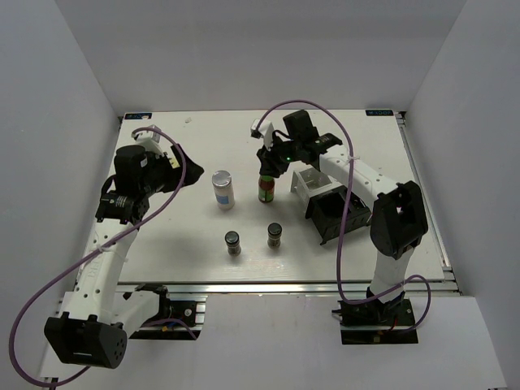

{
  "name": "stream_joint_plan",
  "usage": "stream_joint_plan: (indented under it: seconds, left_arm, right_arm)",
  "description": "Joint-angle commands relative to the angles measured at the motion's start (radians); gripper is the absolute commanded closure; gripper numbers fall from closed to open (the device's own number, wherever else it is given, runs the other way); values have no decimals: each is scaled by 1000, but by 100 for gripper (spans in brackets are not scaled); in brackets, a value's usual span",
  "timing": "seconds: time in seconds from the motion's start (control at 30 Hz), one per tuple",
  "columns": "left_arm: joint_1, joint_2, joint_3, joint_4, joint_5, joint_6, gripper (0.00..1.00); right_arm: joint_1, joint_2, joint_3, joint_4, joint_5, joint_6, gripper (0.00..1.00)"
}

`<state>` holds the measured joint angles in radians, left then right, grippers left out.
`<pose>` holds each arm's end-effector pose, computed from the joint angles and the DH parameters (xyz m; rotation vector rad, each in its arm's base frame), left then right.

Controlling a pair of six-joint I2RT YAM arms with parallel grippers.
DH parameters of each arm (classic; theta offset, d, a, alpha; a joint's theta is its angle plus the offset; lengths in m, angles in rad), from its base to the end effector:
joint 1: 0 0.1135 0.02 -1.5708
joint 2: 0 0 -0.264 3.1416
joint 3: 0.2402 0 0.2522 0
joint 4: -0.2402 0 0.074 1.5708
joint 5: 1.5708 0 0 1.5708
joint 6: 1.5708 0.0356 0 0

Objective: Organize the condiment bottles

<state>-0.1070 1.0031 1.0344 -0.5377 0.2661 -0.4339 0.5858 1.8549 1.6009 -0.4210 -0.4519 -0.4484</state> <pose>0.2135 -0.0324 0.3512 -0.1791 2.1068 -0.6035 0.3488 0.2501 0.2972 -1.3076 1.8043 0.5810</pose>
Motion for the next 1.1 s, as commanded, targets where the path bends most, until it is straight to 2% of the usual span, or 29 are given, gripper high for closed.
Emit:
stream_joint_plan:
  seconds: [0.0, 0.03, 0.1, 0.13, 0.2, 0.23, 0.73, 0.83, 1.07]
  left_arm:
    - [0, -27, -8, 24, 19, 4, 2]
    - [0, -29, -10, 27, 21, 4, 2]
    - [0, -27, -11, 30, 28, 4, 2]
    - [0, -27, -11, 34, 38, 4, 2]
    - [1, -29, -13, 41, 44, 3, 2]
    - [0, -29, -14, 44, 50, 4, 2]
    - [0, -43, -48, 58, 79, 7, 2]
    - [0, -40, -56, 64, 85, 7, 2]
    - [0, -14, -69, 100, 117, 1, 2]
  right_arm:
    - [3, -23, 40, 45, -19, -15, 68]
    - [3, -34, 48, 42, -24, -15, 75]
    - [2, -42, 62, 24, -40, -13, 81]
    - [2, -51, 80, 16, -47, -9, 89]
    - [3, -60, 96, 2, -56, 0, 99]
    - [3, -71, 115, -10, -59, 14, 100]
    - [-53, -163, 356, -101, -53, 142, 100]
    - [-89, -172, 413, -127, -31, 158, 100]
    - [-210, -232, 432, -134, 21, 171, 100]
